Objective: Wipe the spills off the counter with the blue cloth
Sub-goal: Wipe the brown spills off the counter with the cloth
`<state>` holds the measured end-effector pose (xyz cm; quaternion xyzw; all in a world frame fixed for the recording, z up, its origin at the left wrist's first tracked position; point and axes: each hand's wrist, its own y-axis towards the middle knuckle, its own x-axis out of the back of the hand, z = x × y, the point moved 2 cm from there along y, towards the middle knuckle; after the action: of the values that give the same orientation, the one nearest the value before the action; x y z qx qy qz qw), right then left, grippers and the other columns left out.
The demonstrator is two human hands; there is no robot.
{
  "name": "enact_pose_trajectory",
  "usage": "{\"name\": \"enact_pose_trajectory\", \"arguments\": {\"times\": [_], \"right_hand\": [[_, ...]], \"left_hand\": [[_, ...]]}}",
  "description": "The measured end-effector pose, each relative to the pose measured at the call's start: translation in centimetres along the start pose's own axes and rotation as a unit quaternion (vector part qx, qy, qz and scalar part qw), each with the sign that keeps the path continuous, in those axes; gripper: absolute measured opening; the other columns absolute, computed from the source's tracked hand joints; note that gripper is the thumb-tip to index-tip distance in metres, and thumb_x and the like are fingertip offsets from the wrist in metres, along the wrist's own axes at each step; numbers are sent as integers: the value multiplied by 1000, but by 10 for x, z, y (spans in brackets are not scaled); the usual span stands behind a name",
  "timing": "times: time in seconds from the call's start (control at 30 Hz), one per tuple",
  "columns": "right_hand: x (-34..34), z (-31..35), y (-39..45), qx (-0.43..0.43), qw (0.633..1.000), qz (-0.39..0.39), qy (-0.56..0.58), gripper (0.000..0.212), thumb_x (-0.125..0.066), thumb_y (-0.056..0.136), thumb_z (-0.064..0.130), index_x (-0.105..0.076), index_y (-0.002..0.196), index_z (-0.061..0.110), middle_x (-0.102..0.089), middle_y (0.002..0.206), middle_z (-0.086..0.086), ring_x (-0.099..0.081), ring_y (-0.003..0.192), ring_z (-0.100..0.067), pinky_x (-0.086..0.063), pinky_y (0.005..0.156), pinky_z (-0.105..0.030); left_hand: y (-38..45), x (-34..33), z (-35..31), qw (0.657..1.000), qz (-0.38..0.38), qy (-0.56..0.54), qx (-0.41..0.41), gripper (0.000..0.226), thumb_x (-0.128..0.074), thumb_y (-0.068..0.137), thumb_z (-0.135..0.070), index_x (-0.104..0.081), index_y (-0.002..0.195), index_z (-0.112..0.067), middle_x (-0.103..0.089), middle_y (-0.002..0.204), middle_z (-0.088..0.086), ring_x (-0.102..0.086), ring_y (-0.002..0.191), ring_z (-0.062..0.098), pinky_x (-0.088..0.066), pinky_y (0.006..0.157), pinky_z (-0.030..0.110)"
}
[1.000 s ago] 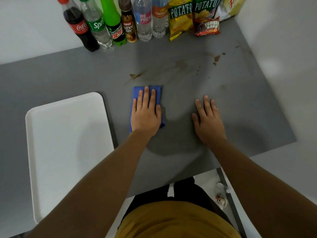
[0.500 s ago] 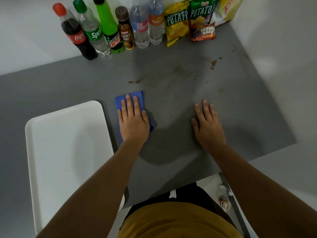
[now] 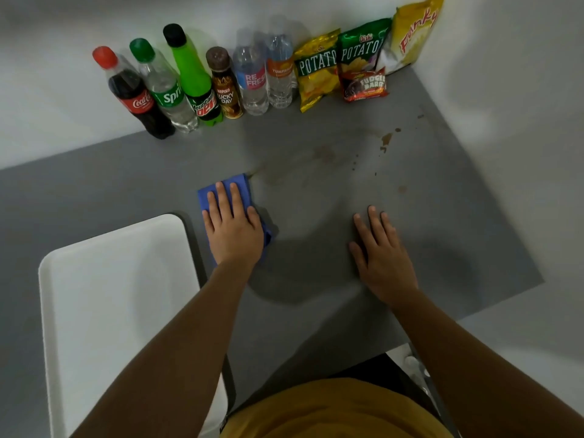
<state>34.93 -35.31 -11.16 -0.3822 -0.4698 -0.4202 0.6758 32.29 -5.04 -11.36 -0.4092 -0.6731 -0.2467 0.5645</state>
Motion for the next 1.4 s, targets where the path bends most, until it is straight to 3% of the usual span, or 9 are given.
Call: {"name": "enact_pose_trajectory", "arguments": {"times": [0.23, 0.5, 0.7, 1.0, 1.23, 1.4], "right_hand": [[3, -6, 3, 21, 1000, 2, -1, 61, -33, 106, 54, -18, 161, 32, -6, 171, 0, -2, 157, -23, -18, 124, -43], [12, -4, 17, 35, 999, 21, 2, 62, -32, 105, 55, -26, 159, 25, -9, 171, -3, -4, 157, -23, -16, 125, -40], [19, 13, 40, 51, 999, 16, 1, 58, -35, 106, 50, -33, 156, 22, -17, 169, -5, -13, 156, -25, -20, 124, -42], [20, 18, 47, 66, 998, 9, -11, 57, -40, 106, 46, -39, 154, 16, -25, 166, -10, -24, 153, -31, -25, 121, -44], [18, 20, 54, 60, 998, 24, -25, 58, -37, 105, 49, -39, 154, 17, -25, 166, -11, -25, 152, -33, -27, 121, -47], [17, 21, 56, 51, 997, 42, -31, 61, -33, 104, 52, -34, 156, 19, -20, 168, -10, -20, 153, -32, -22, 123, -45]], "left_hand": [[42, 0, -34, 1000, 10, 7, -14, 62, -15, 107, -43, 4, 162, -22, 8, 170, 2, 8, 157, 24, 1, 127, 46], [8, -8, -30, 996, 10, 24, -86, 62, -20, 107, -44, -2, 162, -21, 1, 171, 3, 2, 157, 23, -2, 128, 44], [-2, 1, 0, 998, -11, 13, -54, 64, -25, 106, -46, -8, 163, -21, -6, 171, 3, -2, 157, 23, -2, 127, 42], [66, 10, -2, 1000, 4, 14, 25, 64, -16, 105, -47, 5, 162, -25, 10, 170, 0, 9, 157, 23, 3, 127, 46], [48, -2, -36, 998, 16, 19, -56, 63, -13, 105, -45, 5, 162, -23, 8, 170, 1, 9, 157, 21, 2, 128, 44], [22, -2, -17, 999, -6, 2, -48, 63, -22, 106, -45, -3, 162, -22, -2, 171, 2, 1, 158, 22, -2, 128, 43]]}}
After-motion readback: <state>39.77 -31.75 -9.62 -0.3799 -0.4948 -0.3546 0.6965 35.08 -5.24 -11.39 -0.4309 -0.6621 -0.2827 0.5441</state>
